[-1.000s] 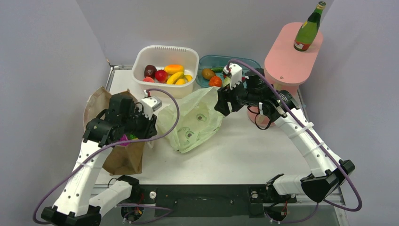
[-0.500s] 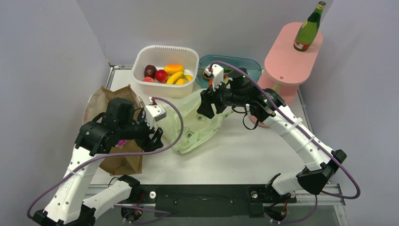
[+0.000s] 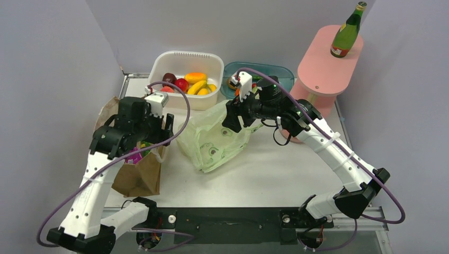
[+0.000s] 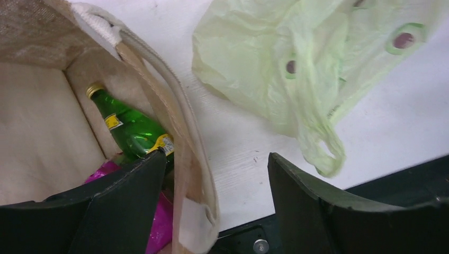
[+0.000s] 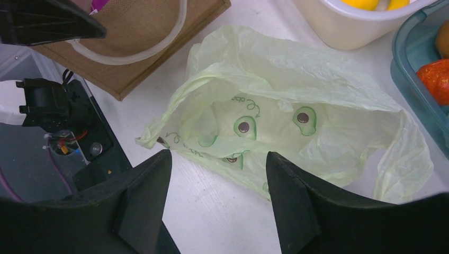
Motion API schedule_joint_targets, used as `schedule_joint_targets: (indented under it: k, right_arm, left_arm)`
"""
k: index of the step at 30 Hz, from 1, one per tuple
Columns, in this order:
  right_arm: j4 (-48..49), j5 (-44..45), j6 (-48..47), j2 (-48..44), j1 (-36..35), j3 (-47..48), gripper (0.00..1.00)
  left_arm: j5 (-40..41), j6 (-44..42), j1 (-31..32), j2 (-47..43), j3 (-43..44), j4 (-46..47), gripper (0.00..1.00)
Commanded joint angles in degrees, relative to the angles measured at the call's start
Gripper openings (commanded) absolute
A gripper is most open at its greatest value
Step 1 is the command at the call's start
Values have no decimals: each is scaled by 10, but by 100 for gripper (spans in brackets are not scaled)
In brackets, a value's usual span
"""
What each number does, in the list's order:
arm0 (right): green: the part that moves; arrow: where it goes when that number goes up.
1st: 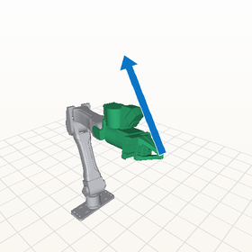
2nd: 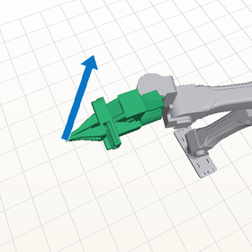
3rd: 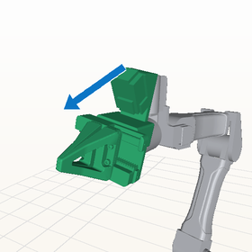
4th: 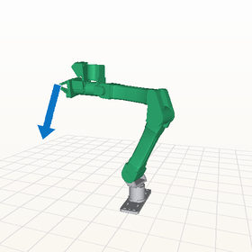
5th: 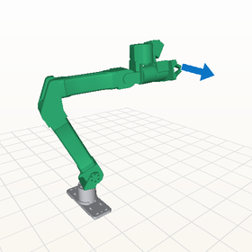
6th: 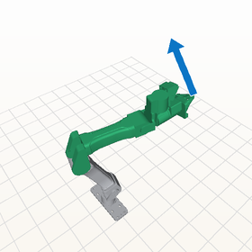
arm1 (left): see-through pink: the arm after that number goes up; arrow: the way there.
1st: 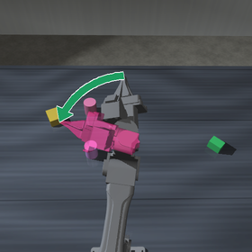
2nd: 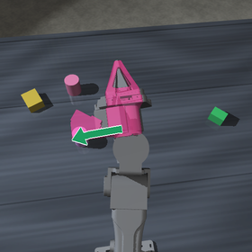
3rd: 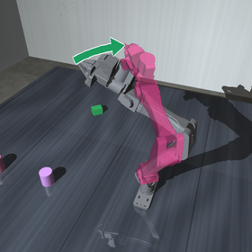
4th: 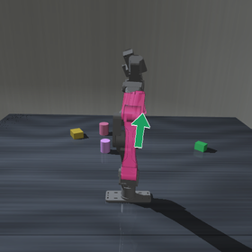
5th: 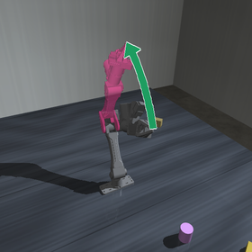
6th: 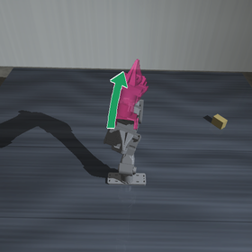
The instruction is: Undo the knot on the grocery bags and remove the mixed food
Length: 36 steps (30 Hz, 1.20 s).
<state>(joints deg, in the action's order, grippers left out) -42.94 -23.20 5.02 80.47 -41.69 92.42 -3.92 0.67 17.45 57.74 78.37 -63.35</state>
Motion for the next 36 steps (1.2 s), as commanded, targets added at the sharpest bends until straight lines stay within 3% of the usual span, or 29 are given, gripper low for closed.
schedule_joint_targets:
  k: [1,5,7,8,10,12,15,16,19,21,24,27,29,33,36]
  right_arm:
    - [19,17,-9,-17,0,-2,61]
    - [17,21,-14,-26,0,-8,61]
    - [17,20,-15,-28,0,-11,62]
    - [17,19,-15,-29,0,-12,62]
    - [16,16,-15,-30,0,-13,61]
    - [17,15,-15,-30,0,-13,61]
    - [17,10,-13,-28,0,-12,62]
    - [17,9,-12,-26,0,-10,62]
    - [19,0,-5,-19,-1,-5,62]
    - [22,-4,0,-15,-4,-2,62]
    - [27,-10,5,-11,-10,-1,62]
    - [28,-14,6,-9,-26,-1,62]
    - [28,-11,2,-12,-35,-3,62]
    - [28,-9,-15,-23,-49,-10,62]
    - [25,16,-39,-26,-72,-16,62]
  left_arm:
    - [113,55,-4,36,-32,55,69]
    - [176,44,-1,54,-73,91,69]
    - [158,16,3,52,-89,105,53]
    - [119,-19,4,49,-96,107,34]
    - [59,-57,17,41,-94,100,11]
    - [-7,-87,46,33,-89,78,0]
    - [-108,-127,105,11,-89,39,0]
    - [-176,-160,117,7,-88,28,0]
    - [-311,-219,128,3,-82,-32,0]
    - [-354,-274,146,5,-76,-76,0]
    - [-360,-369,196,13,-67,-135,10]
    - [-316,-433,219,18,-45,-189,46]
    - [-281,-415,220,14,-12,-194,59]
    - [-257,-372,201,-27,61,-175,73]
    - [-252,-356,158,-50,107,-176,75]
